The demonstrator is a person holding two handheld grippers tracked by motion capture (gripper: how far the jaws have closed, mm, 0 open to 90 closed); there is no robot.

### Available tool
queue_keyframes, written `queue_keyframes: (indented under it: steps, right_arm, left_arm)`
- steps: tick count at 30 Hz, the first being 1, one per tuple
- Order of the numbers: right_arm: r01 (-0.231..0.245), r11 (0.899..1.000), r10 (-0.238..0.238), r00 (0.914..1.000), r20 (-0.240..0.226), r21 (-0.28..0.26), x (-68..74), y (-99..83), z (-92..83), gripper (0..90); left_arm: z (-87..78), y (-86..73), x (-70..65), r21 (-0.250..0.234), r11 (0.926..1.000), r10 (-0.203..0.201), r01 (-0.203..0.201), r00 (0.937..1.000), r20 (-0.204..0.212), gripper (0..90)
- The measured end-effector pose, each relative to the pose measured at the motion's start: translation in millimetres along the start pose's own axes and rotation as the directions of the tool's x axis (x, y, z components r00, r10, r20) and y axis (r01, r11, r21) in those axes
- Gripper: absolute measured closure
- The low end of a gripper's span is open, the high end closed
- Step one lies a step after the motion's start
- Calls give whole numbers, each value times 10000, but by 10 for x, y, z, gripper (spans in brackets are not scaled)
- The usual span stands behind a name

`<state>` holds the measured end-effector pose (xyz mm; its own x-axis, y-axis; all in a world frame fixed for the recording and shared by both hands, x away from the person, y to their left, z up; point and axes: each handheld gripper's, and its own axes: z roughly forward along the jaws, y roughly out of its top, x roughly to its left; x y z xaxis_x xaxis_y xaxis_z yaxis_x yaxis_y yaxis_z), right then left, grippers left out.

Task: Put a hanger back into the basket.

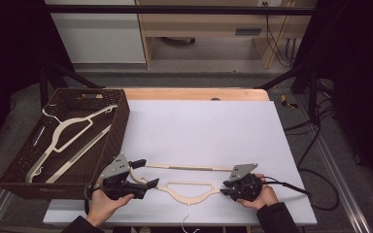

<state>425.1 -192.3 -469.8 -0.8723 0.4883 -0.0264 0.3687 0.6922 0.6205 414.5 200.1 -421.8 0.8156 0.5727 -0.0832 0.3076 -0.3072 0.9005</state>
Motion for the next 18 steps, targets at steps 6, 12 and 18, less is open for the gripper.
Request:
queue_keyframes:
  steps: [6,12,18]
  right_arm:
    - [270,9996,-270,9996,8,25,74,12,-17,725]
    - [98,9999,-96,9997,-209,127,148,-6,-46,736]
    - [106,9999,-114,9984,-562,-137,177,-8,0,659]
  left_arm:
    - [-13,-4,2,-34,10000,-18,18,10000,-2,184]
    - [-19,-12,-1,-11,10000,-4,4,10000,6,185]
    - [-12,-17,3,45,10000,4,-4,10000,-9,185]
